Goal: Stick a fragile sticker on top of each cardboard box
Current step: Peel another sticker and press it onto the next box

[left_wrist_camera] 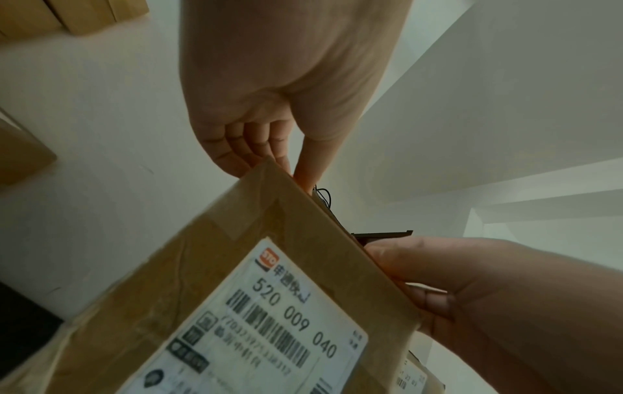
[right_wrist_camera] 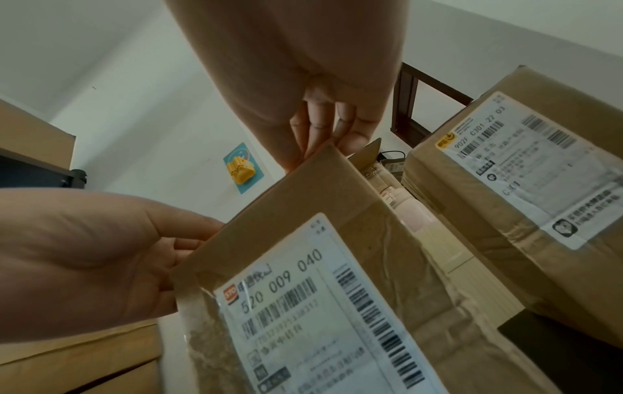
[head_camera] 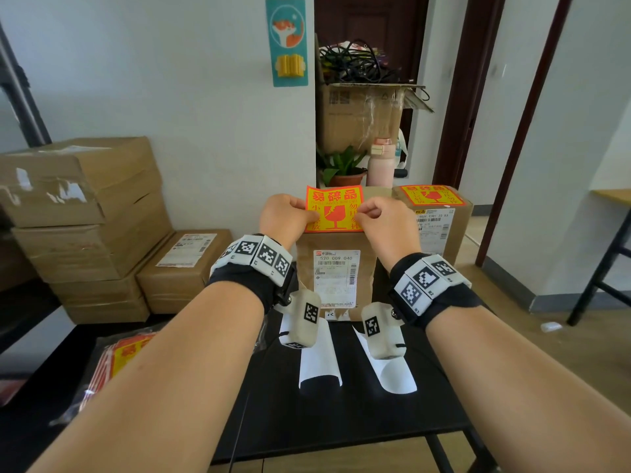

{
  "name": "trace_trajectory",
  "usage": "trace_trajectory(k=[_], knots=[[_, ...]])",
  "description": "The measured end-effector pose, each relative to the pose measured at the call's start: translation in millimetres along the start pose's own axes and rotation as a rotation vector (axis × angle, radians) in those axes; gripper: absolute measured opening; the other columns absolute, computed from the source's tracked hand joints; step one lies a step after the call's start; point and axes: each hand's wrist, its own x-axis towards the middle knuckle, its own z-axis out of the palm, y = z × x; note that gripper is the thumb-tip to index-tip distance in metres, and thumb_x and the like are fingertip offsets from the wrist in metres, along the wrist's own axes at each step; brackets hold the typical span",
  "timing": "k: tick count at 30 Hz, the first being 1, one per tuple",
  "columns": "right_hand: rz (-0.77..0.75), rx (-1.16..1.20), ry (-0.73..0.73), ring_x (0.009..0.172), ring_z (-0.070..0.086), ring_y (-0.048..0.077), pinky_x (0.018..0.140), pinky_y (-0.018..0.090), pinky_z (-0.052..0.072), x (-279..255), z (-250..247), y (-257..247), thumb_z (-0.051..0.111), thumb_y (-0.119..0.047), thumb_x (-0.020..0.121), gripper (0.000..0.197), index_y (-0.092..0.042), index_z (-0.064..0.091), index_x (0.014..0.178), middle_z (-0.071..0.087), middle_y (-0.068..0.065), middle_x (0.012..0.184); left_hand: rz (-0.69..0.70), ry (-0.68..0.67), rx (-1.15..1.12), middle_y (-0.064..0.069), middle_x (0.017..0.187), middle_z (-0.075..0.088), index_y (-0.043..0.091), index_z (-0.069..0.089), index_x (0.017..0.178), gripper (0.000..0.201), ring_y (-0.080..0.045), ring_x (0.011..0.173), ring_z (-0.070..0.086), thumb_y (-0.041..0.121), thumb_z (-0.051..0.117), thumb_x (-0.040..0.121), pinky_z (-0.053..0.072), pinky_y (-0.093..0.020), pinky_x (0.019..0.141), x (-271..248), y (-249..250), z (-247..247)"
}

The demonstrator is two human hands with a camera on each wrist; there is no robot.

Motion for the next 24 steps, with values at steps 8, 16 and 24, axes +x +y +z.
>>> trace_trajectory(k=[8,16,24], knots=[[-0.026,-0.042,-0.018,0.082,0.057,0.007,0.074,0.022,0.042,-2.3,-1.2,-2.0,0.062,-0.020,0.091,0.011,-0.018,0.070,0.098,0.061,-0.010,0.085,0.029,0.029,0.069,-0.004,0.092,0.072,0.025,0.061,0.071,0.020,-0.020,0.089,0.070,0.018,0.075,0.082,0.056,-0.041,0.087,0.5,-2.9,3.5],[-0.075,-0.106,-0.058,0.091,0.062,0.016,0.081,0.029,0.049,-2.3,-0.5,-3.9,0.060,-0.018,0.093,0.016,-0.015,0.068,0.106,0.069,0.002,0.100,0.104,0.061,0.268,0.000,0.084,0.067,0.023,0.058,0.071,0.019,-0.017,0.082,0.063,0.021,0.069,0.086,0.052,-0.031,0.077,-0.2,-4.2,7.7],[-0.025,-0.232,-0.080,0.112,0.052,0.028,0.090,0.032,0.041,1.4,0.7,-4.9,0.057,-0.020,0.090,0.020,-0.012,0.070,0.103,0.052,0.012,0.122,0.126,0.176,0.618,-0.004,0.095,0.053,0.004,0.058,0.091,0.031,-0.023,0.093,0.044,0.033,0.062,0.080,0.035,-0.032,0.082,0.8,-3.4,9.8]])
